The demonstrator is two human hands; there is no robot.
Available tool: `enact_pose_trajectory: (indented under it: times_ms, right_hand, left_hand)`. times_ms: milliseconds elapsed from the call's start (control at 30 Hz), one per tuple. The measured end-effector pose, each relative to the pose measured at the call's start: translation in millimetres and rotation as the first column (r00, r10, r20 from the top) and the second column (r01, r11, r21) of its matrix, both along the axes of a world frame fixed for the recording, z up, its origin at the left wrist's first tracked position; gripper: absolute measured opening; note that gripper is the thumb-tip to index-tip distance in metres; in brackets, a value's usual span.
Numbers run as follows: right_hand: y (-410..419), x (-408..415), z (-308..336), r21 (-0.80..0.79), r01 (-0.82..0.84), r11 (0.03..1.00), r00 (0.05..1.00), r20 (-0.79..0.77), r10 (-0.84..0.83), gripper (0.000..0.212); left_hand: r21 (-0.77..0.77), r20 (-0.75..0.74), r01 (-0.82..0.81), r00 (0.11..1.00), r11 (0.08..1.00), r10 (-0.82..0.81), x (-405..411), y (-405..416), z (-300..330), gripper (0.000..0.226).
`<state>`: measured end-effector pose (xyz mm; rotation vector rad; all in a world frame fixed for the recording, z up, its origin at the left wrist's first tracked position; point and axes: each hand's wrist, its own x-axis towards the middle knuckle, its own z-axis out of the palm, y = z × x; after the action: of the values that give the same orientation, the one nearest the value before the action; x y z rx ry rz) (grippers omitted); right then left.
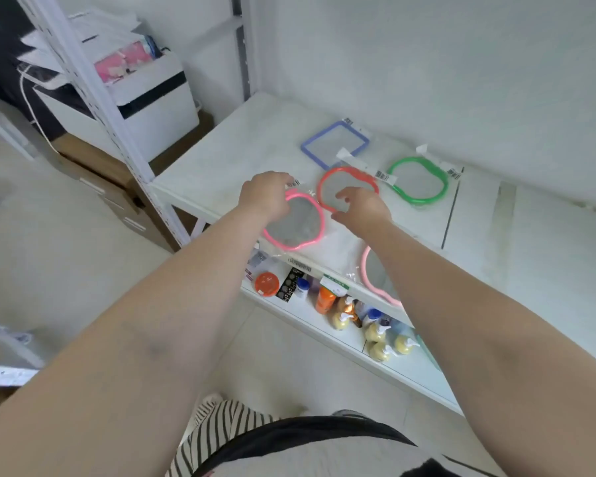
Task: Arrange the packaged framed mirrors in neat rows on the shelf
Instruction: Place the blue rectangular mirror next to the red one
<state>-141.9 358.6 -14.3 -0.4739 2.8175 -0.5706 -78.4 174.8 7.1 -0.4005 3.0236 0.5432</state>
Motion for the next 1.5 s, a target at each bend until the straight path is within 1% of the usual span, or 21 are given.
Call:
enact_pose_trajectory:
  times_ms: [100, 267, 333, 433, 500, 600, 667, 733, 800, 867, 1000, 1067, 1167, 1233, 1300, 1367, 1433, 1467, 1500]
  right_hand:
    - [-18.3, -19.1, -0.8, 0.009, 0.053, 0.999, 0.998, 0.017, -0.053, 0.047]
    - [-58.4, -43.3, -0.2, 0.045, 0.186, 0.981, 0.982, -0.012, -0.186, 0.042]
    - [-77.9, -49.2, 0.0, 0.043, 0.263, 0.964, 0.965, -0.030, -0.262, 0.037]
    - [-105.3, -54.0, 1.6, 0.035, 0.360, 0.932, 0.933, -0.008, -0.360, 0.028]
    - [-120.5, -59.1, 3.8, 0.059, 0.397, 0.916, 0.918, -0.009, -0.398, 0.029]
    - [-134.1, -67.1, 7.0, 0.066, 0.449, 0.891, 0.893, 0.007, -0.451, 0.032]
    - [-139.6, -74.1, 5.3, 0.079, 0.471, 0.879, 0.881, 0.008, -0.473, 0.030]
    - [-143.0, -84.7, -0.9, 0.074, 0.493, 0.867, 0.868, 0.015, -0.496, 0.035]
    - [-145.7, -99.4, -11.9, 0.028, 0.520, 0.854, 0.853, 0.039, -0.521, 0.045]
    - [-147.6, -117.1, -27.3, -0.013, 0.527, 0.850, 0.849, 0.049, -0.526, 0.048]
    - [-149.7, -147.8, -63.1, 0.002, 0.535, 0.845, 0.844, 0.018, -0.535, 0.048]
    - [-147.8, -157.8, -77.6, 0.052, 0.535, 0.843, 0.845, -0.040, -0.534, 0.047]
    - [-141.1, -165.6, -90.6, 0.117, 0.567, 0.815, 0.822, -0.140, -0.552, 0.038]
    - [-135.3, -169.2, -98.5, 0.138, 0.605, 0.784, 0.794, -0.182, -0.580, 0.031]
    - [-132.9, -170.9, -103.9, 0.114, 0.640, 0.760, 0.764, -0.194, -0.615, 0.028]
    - [-132.7, -172.5, -107.0, 0.083, 0.662, 0.745, 0.744, -0.194, -0.639, 0.027]
    - [-133.2, -173.3, -106.3, 0.068, 0.670, 0.739, 0.737, -0.174, -0.653, 0.025]
    - [-133.3, -173.7, -105.1, 0.063, 0.667, 0.742, 0.741, -0.162, -0.652, 0.025]
    - [-134.1, -172.7, -102.7, 0.060, 0.659, 0.750, 0.748, -0.155, -0.645, 0.025]
  left_hand:
    - [0.007, -0.011, 0.034, 0.999, 0.999, -0.034, -31.8, -20.7, -3.9, 0.057]
    - [-0.003, 0.022, 0.161, 0.987, 0.987, -0.160, -81.2, -66.1, -8.2, 0.060]
    - [-0.020, 0.036, 0.208, 0.978, 0.978, -0.207, -99.8, -89.0, -11.5, 0.060]
    - [-0.030, 0.075, 0.289, 0.955, 0.957, -0.286, -124.7, -122.4, -12.8, 0.061]
    - [-0.049, 0.073, 0.332, 0.942, 0.942, -0.328, -141.6, -140.0, -13.0, 0.061]
    - [-0.034, 0.060, 0.372, 0.927, 0.928, -0.370, -163.2, -154.3, -15.8, 0.060]
    - [-0.023, 0.059, 0.393, 0.918, 0.919, -0.392, -177.2, -156.1, -20.9, 0.060]
    - [-0.019, 0.060, 0.411, 0.911, 0.912, -0.409, -191.7, -155.6, -28.1, 0.060]
    - [-0.015, 0.049, 0.414, 0.909, 0.910, -0.413, -206.4, -153.4, -39.1, 0.060]
    - [-0.002, 0.033, 0.414, 0.910, 0.910, -0.414, -221.3, -148.6, -54.0, 0.058]
    - [0.024, -0.016, 0.419, 0.908, 0.907, -0.419, -246.8, -134.0, -86.3, 0.046]
    - [0.051, -0.033, 0.420, 0.907, 0.906, -0.419, -257.5, -125.9, -100.2, 0.039]
    - [0.080, -0.004, 0.418, 0.908, 0.905, -0.419, -269.5, -112.0, -116.5, 0.031]
    - [0.075, -0.006, 0.404, 0.914, 0.912, -0.405, -275.6, -101.5, -124.9, 0.031]
    - [0.068, -0.054, 0.360, 0.933, 0.931, -0.357, -278.9, -92.8, -128.4, 0.034]
    - [0.152, -0.088, 0.277, 0.960, 0.949, -0.266, -281.0, -87.4, -130.8, 0.035]
    - [0.300, -0.050, 0.173, 0.985, 0.938, -0.166, -280.7, -85.1, -131.4, 0.033]
    - [0.398, -0.016, 0.110, 0.994, 0.911, -0.112, -279.9, -85.3, -130.9, 0.031]
    - [0.520, 0.031, 0.032, 0.998, 0.853, -0.056, -278.9, -86.4, -129.9, 0.028]
